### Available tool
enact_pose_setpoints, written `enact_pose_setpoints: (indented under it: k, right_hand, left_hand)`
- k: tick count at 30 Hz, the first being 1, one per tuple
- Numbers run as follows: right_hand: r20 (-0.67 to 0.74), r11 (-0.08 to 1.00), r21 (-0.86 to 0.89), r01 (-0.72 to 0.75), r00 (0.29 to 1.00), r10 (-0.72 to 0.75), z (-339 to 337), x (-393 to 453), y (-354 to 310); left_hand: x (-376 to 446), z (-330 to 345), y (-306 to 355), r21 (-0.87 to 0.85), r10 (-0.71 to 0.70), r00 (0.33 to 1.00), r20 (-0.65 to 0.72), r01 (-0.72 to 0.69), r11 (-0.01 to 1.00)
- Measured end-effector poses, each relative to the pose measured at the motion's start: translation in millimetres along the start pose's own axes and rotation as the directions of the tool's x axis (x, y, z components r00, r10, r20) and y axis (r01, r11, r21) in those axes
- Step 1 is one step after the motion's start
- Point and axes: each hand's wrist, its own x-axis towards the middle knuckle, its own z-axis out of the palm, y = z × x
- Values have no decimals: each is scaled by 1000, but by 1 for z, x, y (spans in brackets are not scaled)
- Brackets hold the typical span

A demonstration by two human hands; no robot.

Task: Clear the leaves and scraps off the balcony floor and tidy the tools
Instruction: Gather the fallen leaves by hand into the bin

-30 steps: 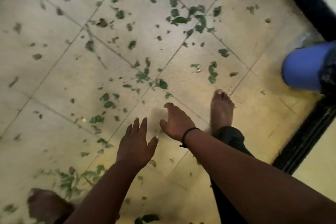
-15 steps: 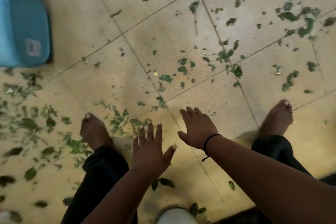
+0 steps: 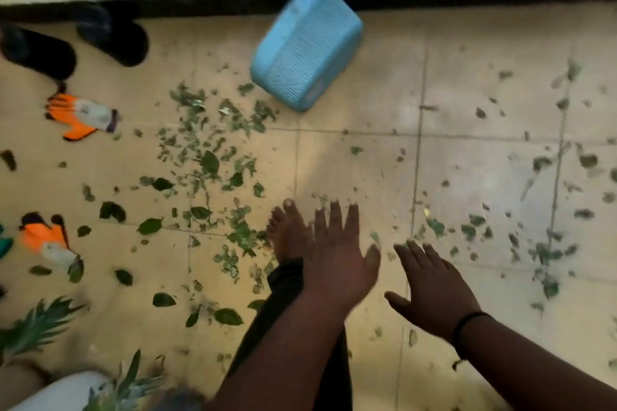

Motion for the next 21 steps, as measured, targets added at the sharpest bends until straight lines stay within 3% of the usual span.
enact_pose_setpoints:
  k: [5, 9, 15, 18, 21]
  right_hand:
    - [38, 963, -248, 109, 994, -103, -55, 41, -66]
    - [114, 855, -468, 225, 974, -194, -88, 59, -144]
    - [150, 844, -496, 204, 978, -148, -112, 42, -226]
    - [185, 784, -562, 265, 964, -193, -116, 79, -263]
    - [258, 687, -635, 353, 935, -243, -115, 136, -290]
  left_hand:
    - [4, -2, -49, -163, -141, 989, 38, 145, 976]
    - [-3, -25, -100, -455, -283, 958, -34, 238, 858]
    - [-43, -28, -169, -656, -479, 869, -121, 292, 696]
    - [-39, -12, -211, -724, -538, 842, 39, 395, 565]
    - [-26, 0, -246, -714, -582, 801, 140, 489, 501]
